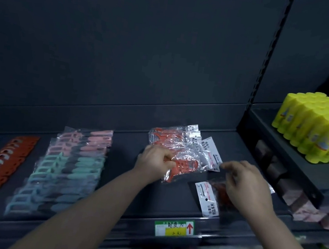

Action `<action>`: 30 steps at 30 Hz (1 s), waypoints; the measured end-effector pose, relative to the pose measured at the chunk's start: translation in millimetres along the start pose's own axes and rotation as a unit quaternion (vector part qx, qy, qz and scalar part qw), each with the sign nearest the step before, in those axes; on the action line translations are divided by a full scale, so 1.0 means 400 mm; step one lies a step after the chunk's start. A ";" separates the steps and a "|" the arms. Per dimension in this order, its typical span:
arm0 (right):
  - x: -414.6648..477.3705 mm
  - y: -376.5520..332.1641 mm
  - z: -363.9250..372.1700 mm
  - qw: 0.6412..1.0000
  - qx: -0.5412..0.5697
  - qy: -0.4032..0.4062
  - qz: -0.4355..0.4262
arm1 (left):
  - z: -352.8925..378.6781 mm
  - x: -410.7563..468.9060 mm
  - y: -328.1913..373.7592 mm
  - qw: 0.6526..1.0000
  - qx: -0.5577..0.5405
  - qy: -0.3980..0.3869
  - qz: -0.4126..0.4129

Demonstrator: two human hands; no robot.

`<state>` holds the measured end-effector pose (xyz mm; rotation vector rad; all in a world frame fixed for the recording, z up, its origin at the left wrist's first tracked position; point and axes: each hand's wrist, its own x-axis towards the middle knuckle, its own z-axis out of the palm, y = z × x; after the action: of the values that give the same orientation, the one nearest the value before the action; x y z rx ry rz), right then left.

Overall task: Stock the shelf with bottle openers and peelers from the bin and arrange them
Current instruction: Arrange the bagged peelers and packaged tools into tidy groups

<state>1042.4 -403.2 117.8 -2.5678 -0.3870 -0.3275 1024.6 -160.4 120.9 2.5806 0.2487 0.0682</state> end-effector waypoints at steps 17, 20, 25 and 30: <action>-0.064 0.110 -0.055 0.991 -0.103 -0.070 0.055 | 0.138 -0.034 0.302 0.948 0.225 -0.149 0.166; -0.070 0.116 -0.068 0.989 -0.117 -0.076 0.043 | 0.181 -0.017 0.328 0.951 0.221 -0.147 0.160; -0.070 0.123 -0.092 0.989 -0.088 -0.099 0.062 | 0.193 0.009 0.371 0.967 0.143 -0.193 0.082; -0.048 0.121 -0.092 0.995 -0.034 -0.075 0.053 | 0.157 0.035 0.347 0.985 0.008 -0.170 0.025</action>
<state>1035.1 -466.2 120.6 -2.6769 -0.2960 -0.1125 1067.3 -306.0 140.2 2.5622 0.0579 -0.3539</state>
